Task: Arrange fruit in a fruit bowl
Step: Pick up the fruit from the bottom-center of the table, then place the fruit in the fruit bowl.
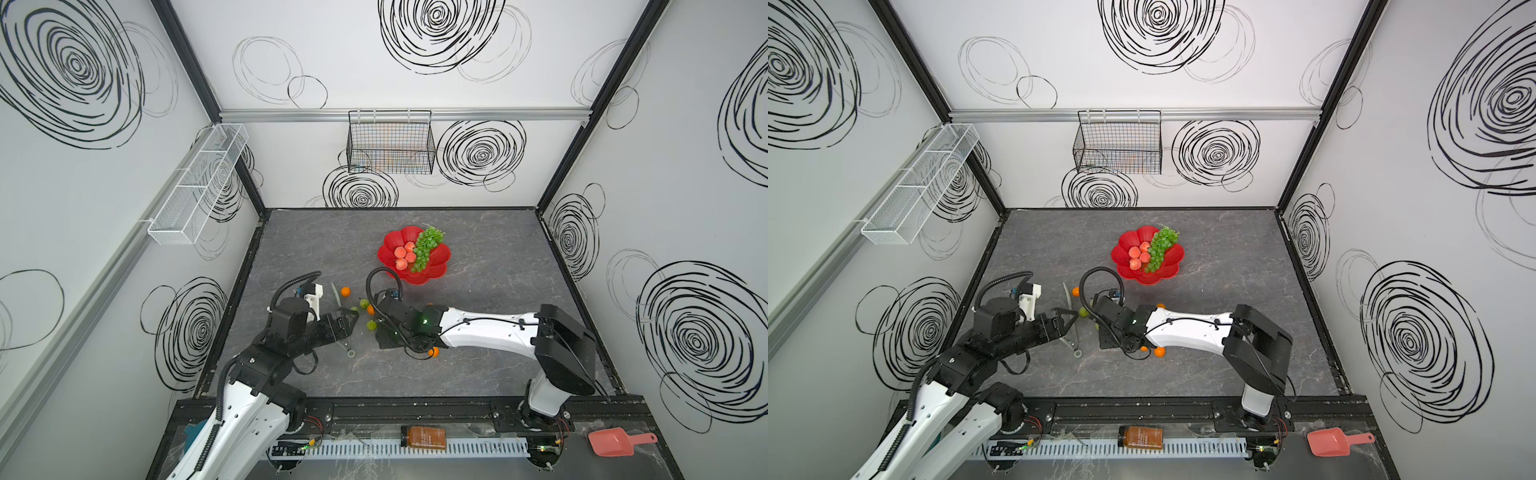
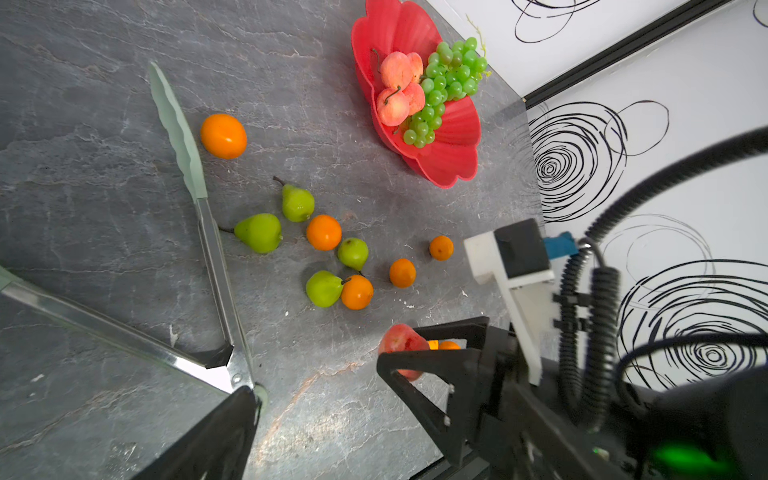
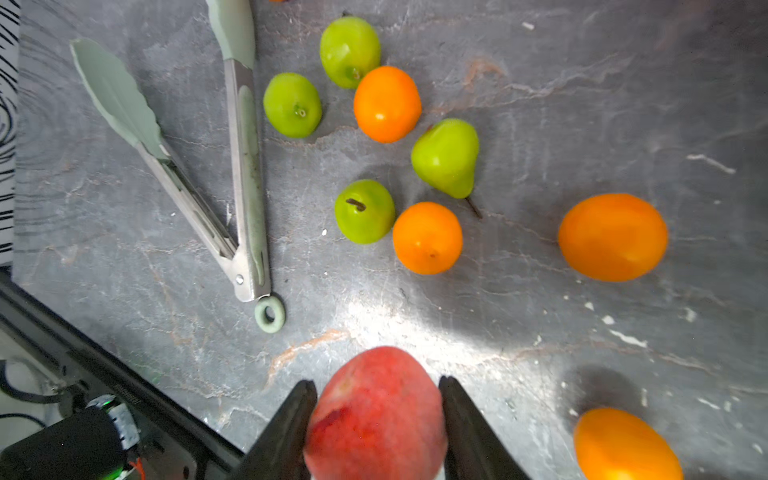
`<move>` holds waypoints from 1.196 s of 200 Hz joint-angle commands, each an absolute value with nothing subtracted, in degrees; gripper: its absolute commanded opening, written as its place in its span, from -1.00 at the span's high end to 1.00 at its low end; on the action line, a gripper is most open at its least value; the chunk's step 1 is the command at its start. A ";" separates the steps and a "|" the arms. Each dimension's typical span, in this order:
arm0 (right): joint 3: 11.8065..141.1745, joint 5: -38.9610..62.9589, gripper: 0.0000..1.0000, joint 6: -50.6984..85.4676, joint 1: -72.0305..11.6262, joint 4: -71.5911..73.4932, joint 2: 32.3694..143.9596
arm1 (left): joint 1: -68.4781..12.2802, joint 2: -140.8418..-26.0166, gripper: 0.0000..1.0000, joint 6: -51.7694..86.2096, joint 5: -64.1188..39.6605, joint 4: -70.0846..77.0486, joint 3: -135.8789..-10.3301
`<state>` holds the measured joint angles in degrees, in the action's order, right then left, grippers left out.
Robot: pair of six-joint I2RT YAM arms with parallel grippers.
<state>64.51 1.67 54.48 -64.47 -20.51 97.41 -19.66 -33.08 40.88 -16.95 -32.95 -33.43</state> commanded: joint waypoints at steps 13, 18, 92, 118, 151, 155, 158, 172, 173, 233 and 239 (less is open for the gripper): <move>62.15 -1.19 0.05 55.32 -61.38 -20.38 90.99 | -21.57 -35.80 -0.92 39.90 -17.67 -25.88 -34.12; 61.76 -1.19 0.05 55.01 -60.66 -20.42 90.22 | -22.03 -36.06 -0.92 40.13 -17.62 -25.04 -34.12; 60.53 -2.68 0.09 48.40 -48.76 -24.05 83.21 | -32.14 -46.76 -0.92 39.67 -11.98 -15.63 -38.67; 60.56 -2.41 0.08 46.65 -45.73 -23.38 82.58 | -32.79 -51.02 -0.92 37.70 -11.93 -13.69 -41.10; 61.92 -0.96 0.08 44.04 -42.07 -21.81 83.62 | -31.78 -55.98 -0.92 35.11 -12.00 -12.25 -44.25; 62.24 -0.85 0.08 43.76 -41.64 -21.70 83.79 | -31.52 -56.58 -0.92 34.87 -12.23 -12.05 -44.65; 62.55 -0.85 0.08 43.60 -41.32 -21.69 83.98 | -31.25 -57.04 -0.92 34.75 -12.42 -12.01 -44.85; 64.02 -0.83 0.08 42.73 -39.99 -21.87 85.04 | -29.56 -58.67 -0.92 34.54 -13.32 -11.33 -45.57; 64.14 -0.85 0.08 42.64 -39.90 -21.88 85.10 | -29.41 -58.73 -0.92 34.54 -13.43 -11.25 -45.59; 69.61 0.50 0.11 37.68 -35.10 -18.51 91.86 | -22.65 -64.59 -0.92 32.41 -17.35 -8.19 -49.13; 70.64 0.81 0.11 37.30 -34.55 -18.58 92.99 | -22.37 -65.39 -0.92 32.27 -17.40 -8.02 -49.83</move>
<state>67.09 0.12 40.38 -36.14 -20.45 89.60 -23.68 -63.31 34.33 -15.73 -12.05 -46.24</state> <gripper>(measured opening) 0.451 0.960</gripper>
